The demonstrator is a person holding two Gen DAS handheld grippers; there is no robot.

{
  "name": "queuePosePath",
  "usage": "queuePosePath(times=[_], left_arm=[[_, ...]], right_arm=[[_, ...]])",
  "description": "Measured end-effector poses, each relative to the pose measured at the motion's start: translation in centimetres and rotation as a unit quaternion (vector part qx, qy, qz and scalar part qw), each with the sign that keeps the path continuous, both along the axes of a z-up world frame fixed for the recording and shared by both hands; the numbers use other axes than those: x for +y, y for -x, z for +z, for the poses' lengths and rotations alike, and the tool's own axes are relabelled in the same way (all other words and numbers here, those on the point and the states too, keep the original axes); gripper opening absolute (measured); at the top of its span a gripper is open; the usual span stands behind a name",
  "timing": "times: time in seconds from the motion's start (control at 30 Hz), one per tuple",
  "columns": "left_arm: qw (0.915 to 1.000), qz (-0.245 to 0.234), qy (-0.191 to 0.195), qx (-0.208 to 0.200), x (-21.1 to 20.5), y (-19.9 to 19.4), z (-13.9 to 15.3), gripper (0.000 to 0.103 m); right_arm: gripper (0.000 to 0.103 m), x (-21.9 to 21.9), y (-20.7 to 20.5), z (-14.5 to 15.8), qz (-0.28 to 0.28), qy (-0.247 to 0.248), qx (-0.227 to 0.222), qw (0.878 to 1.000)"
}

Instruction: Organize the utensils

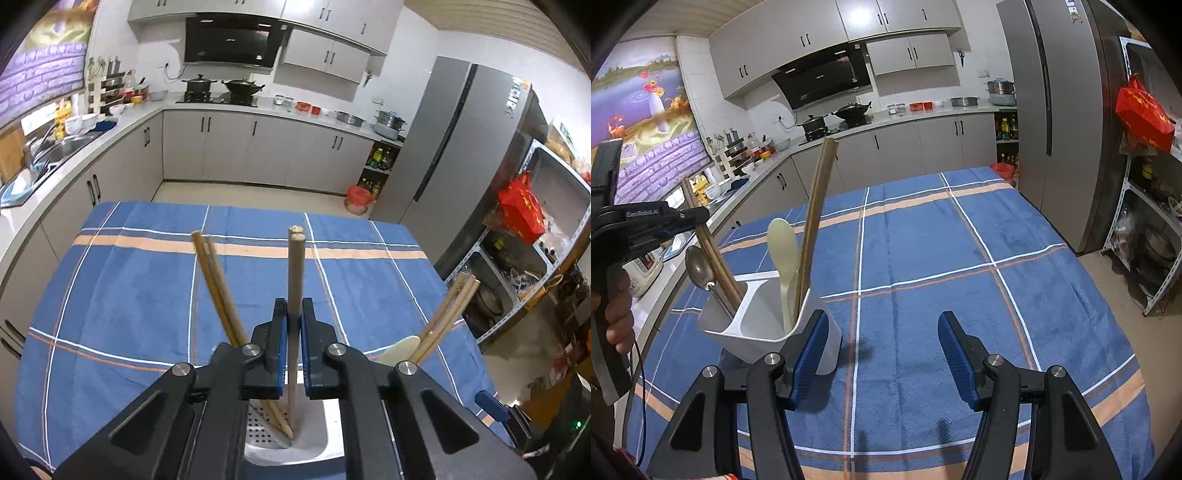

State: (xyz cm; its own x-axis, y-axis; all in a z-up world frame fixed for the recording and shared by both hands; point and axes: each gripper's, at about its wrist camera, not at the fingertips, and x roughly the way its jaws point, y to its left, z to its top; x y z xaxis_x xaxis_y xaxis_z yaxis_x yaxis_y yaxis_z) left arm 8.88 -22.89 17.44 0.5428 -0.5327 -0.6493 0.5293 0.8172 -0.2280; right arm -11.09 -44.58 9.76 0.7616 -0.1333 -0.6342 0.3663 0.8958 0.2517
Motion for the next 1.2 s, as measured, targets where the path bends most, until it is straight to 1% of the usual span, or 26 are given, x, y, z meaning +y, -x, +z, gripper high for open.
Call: queuePosePath(times=[0.13,0.27,0.33,0.4,0.47,0.5,0.53,0.57,0.6,0.7,0.9,1.0,1.1,1.17,1.2], left_arm=[[0.9998,-0.017,-0.004,-0.013,-0.4,0.8,0.5,0.006],[0.9996,-0.021,-0.009,-0.015,-0.8,1.1,0.5,0.006],[0.9997,-0.018,-0.008,-0.013,-0.8,1.1,0.4,0.006],[0.9998,-0.016,-0.006,-0.009,-0.7,0.9,0.4,0.007],[0.9998,-0.015,-0.007,-0.008,-0.7,0.8,0.4,0.007],[0.9998,-0.015,-0.007,-0.007,-0.7,0.8,0.4,0.007],[0.9998,-0.015,-0.008,-0.007,-0.7,0.8,0.5,0.007],[0.9998,-0.016,-0.007,-0.007,-0.7,0.9,0.5,0.007],[0.9998,-0.016,-0.005,-0.007,-0.7,0.9,0.6,0.007],[0.9998,-0.019,-0.003,-0.006,-0.9,1.0,0.6,0.007],[0.9994,-0.034,0.001,-0.009,-1.0,2.0,1.4,0.007],[0.9995,-0.027,-0.015,-0.003,-1.5,1.9,0.7,0.007],[0.9997,-0.020,-0.012,0.010,-1.4,1.8,0.2,0.008],[0.9997,-0.021,-0.008,0.008,-1.2,2.1,0.2,0.009],[0.9997,-0.024,-0.009,0.003,-1.2,2.3,0.3,0.013]], right_arm=[[0.066,-0.4,-0.7,0.3,0.011,-0.018,-0.014,1.000],[0.066,-2.4,-2.6,2.2,0.028,-0.079,-0.071,0.994],[0.066,-3.5,-4.1,2.9,0.034,-0.104,-0.087,0.990],[0.066,-4.3,-5.7,3.2,0.038,-0.120,-0.092,0.988],[0.056,-4.9,-7.2,3.1,0.042,-0.130,-0.087,0.987],[0.037,-5.1,-8.0,2.9,0.043,-0.135,-0.081,0.987],[0.025,-5.1,-8.6,2.7,0.048,-0.142,-0.076,0.986],[0.018,-5.1,-9.1,2.5,0.054,-0.151,-0.075,0.984],[0.008,-5.0,-9.5,2.4,0.061,-0.157,-0.071,0.983],[0.007,-4.2,-9.7,2.6,0.075,-0.156,-0.072,0.982],[0.008,-2.9,-9.9,3.2,0.104,-0.174,-0.080,0.976],[0.008,-2.2,-9.9,3.4,0.110,-0.155,-0.079,0.979],[0.009,-2.1,-9.7,3.4,0.102,-0.146,-0.078,0.981],[0.013,-2.1,-9.6,3.4,0.093,-0.138,-0.078,0.983],[0.024,-2.1,-9.5,3.5,0.090,-0.134,-0.077,0.984]])
